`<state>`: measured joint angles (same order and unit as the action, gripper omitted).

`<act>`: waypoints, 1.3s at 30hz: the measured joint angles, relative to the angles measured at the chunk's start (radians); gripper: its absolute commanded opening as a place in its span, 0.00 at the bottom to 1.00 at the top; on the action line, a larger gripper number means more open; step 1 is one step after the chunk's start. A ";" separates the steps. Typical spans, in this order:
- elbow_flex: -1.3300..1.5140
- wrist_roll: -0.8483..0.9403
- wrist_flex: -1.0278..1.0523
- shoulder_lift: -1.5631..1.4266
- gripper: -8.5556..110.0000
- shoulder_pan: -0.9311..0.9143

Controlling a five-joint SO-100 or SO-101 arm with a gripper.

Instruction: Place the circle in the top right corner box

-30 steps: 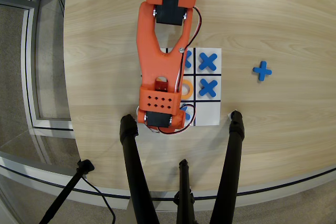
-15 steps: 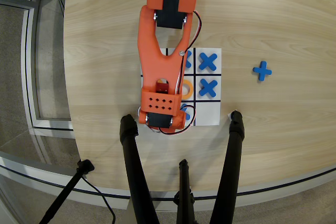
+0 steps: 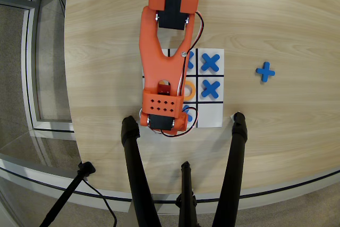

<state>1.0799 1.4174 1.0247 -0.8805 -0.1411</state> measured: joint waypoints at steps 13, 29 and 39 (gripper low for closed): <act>-0.250 0.012 0.235 -0.083 0.17 -0.025; 0.946 0.118 0.104 -1.258 0.17 0.008; 1.891 0.187 0.077 -2.129 0.17 0.067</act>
<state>2.9713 1.6045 1.1014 -3.0097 -0.0736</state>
